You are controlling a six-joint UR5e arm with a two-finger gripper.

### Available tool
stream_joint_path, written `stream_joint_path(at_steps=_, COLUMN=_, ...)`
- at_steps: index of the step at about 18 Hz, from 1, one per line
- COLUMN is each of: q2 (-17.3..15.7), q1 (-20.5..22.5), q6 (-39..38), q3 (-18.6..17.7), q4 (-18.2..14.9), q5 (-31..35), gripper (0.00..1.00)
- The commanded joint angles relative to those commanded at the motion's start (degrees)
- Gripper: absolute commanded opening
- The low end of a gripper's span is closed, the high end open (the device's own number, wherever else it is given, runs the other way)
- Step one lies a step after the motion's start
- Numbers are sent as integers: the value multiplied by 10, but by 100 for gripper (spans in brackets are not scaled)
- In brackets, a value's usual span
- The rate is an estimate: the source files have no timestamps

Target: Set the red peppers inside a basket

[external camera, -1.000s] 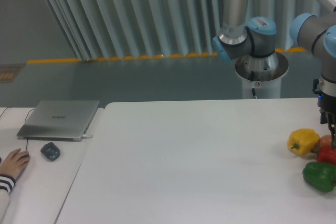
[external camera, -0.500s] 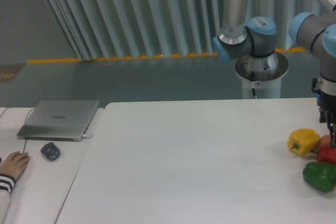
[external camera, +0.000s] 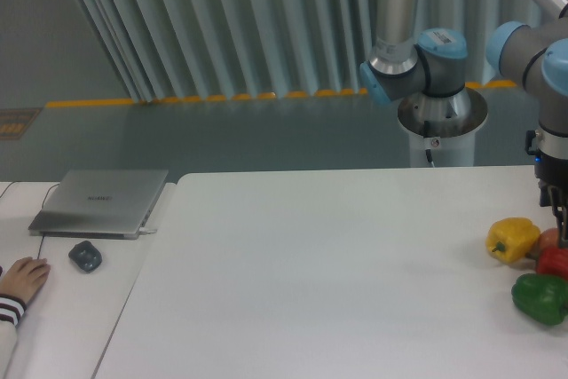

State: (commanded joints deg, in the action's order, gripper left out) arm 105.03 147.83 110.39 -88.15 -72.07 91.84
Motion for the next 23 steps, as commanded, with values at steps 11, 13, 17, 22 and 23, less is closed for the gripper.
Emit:
stream_joint_path(at_steps=11, q2=10, q1=3, q6=74, q3=-33, q4=20, q5=48, gripper=100)
stream_joint_path(at_steps=13, q2=11, q1=9, q6=78, q3=-40, q4=39, q5=46, gripper=100)
stream_joint_path(at_steps=17, q2=11, q1=11, q6=125, q3=-41, q4=43, q5=48, gripper=99)
stream_joint_path(at_steps=22, q2=14, q1=13, q6=130, q3=-45, q4=44, q5=49, gripper=46)
stream_joint_path(at_steps=23, q2=18, q1=13, q6=126, q3=-46, q4=44, q5=49, gripper=36)
